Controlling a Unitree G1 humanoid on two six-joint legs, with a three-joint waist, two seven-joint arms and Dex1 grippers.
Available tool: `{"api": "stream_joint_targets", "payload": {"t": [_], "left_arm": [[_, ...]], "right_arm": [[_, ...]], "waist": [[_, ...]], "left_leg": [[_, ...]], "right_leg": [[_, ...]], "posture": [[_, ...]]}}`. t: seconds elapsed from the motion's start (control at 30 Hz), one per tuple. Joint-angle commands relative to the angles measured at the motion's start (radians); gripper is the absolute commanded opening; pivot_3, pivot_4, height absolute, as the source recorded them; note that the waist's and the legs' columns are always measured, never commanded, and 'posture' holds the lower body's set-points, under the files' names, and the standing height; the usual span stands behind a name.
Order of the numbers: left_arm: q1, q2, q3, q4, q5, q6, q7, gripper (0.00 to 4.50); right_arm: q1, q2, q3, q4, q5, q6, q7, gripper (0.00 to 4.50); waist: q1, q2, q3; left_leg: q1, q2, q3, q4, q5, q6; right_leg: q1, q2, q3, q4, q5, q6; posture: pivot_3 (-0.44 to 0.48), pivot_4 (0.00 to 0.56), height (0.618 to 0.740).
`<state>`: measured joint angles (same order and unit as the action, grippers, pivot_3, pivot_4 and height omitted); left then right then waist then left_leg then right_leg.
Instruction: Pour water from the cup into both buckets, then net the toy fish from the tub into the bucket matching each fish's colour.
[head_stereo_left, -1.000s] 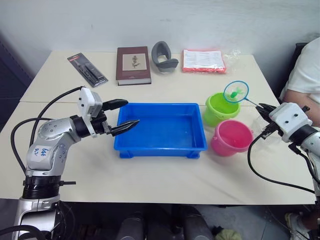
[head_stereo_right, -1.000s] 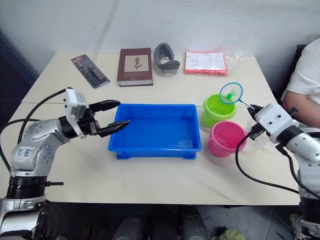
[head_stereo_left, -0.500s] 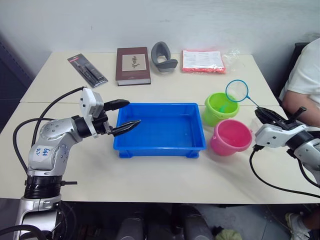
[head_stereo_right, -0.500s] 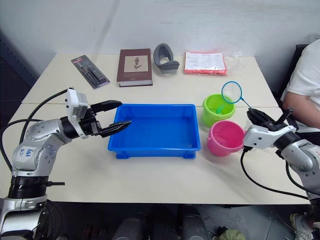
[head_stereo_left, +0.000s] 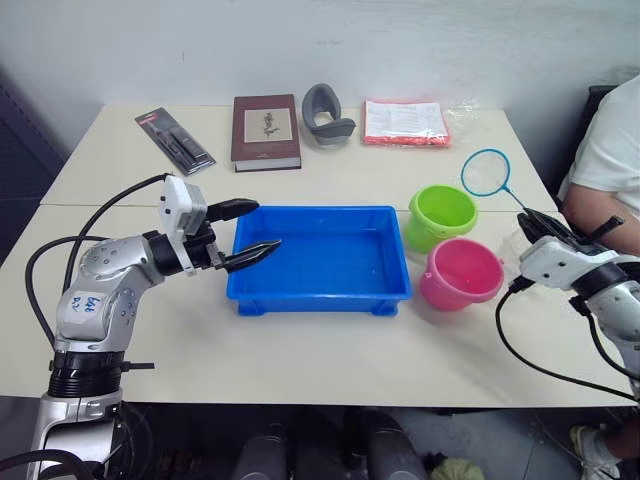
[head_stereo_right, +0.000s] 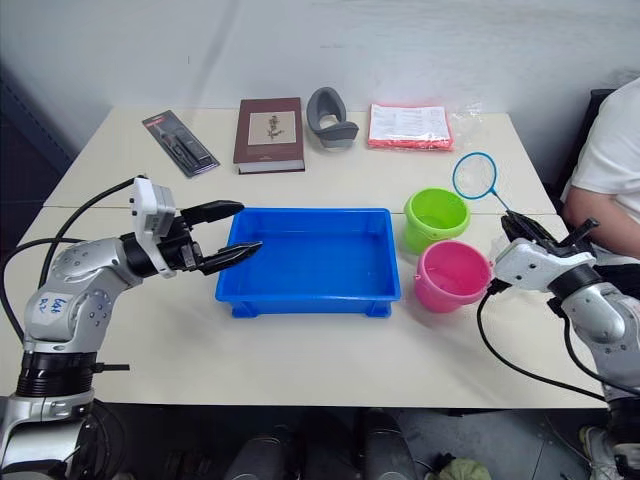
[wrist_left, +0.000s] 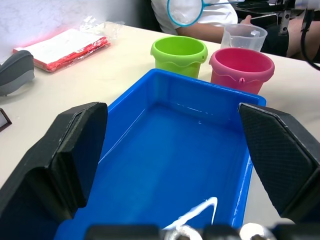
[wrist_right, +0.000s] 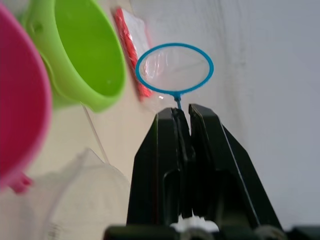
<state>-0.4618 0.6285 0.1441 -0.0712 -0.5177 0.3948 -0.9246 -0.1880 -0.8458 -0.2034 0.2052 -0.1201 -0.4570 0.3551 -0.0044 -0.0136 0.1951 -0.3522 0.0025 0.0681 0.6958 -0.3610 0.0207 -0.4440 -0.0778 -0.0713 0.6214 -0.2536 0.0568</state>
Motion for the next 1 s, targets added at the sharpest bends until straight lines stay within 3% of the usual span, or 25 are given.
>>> {"api": "stream_joint_targets", "payload": {"t": [0.03,0.27,0.37,0.47,0.73,0.83,1.0], "left_arm": [[-0.001,0.008,0.056,-0.020,-0.044,-0.026,-0.023,4.49],[0.025,0.016,0.133,-0.087,-0.172,0.040,-0.045,4.49],[0.088,0.072,0.134,-0.173,-0.205,0.069,-0.105,4.49],[0.193,0.118,0.151,-0.254,-0.209,0.038,-0.172,4.49],[0.499,0.232,0.254,-0.355,-0.200,0.012,-0.308,4.49],[0.668,0.249,0.265,-0.332,-0.113,-0.070,-0.381,4.49],[0.731,0.221,0.271,-0.322,-0.095,-0.103,-0.340,4.49]], "right_arm": [[-0.006,0.033,-0.053,-0.105,0.296,0.141,0.153,0.00],[-0.029,0.027,-0.052,-0.306,0.627,0.475,0.361,0.00],[-0.040,0.011,-0.029,-0.426,0.763,0.611,0.473,0.00],[-0.040,-0.041,0.063,-0.495,0.722,0.617,0.629,0.00],[-0.039,-0.058,0.239,-0.535,0.678,0.669,0.843,0.00],[-0.028,0.015,0.372,-0.495,0.594,0.622,0.884,0.00],[-0.051,0.146,0.483,-0.378,0.491,0.558,0.889,0.00]], "waist": [[0.000,0.000,0.000],[0.003,0.000,0.000],[-0.001,0.000,0.000],[0.001,0.001,0.000],[0.004,0.001,0.000],[0.001,0.001,0.000],[0.005,0.001,0.000]], "left_leg": [[0.000,0.000,0.000,0.000,0.000,0.000],[0.000,0.000,-0.001,0.001,-0.001,0.002],[0.000,0.001,-0.001,0.001,-0.001,0.002],[0.000,0.001,-0.002,0.000,-0.001,0.001],[0.000,0.001,-0.003,0.000,-0.003,0.004],[0.000,0.001,-0.003,0.000,-0.005,0.005],[0.000,0.001,-0.003,0.001,-0.007,0.006]], "right_leg": [[0.000,0.000,0.000,0.000,0.000,0.000],[0.000,-0.001,0.000,0.000,0.000,0.000],[0.000,-0.001,0.000,0.000,0.000,0.000],[0.000,-0.001,-0.001,0.000,0.000,-0.001],[0.000,-0.002,-0.001,-0.001,-0.001,-0.002],[0.000,-0.003,-0.001,-0.002,-0.001,-0.002],[-0.001,-0.003,-0.002,-0.001,-0.002,-0.003]], "posture": [[0.000,0.150,0.740],[0.000,0.150,0.740],[0.000,0.150,0.740],[0.000,0.150,0.740],[0.000,0.150,0.740],[0.000,0.150,0.740],[0.000,0.150,0.740]]}}
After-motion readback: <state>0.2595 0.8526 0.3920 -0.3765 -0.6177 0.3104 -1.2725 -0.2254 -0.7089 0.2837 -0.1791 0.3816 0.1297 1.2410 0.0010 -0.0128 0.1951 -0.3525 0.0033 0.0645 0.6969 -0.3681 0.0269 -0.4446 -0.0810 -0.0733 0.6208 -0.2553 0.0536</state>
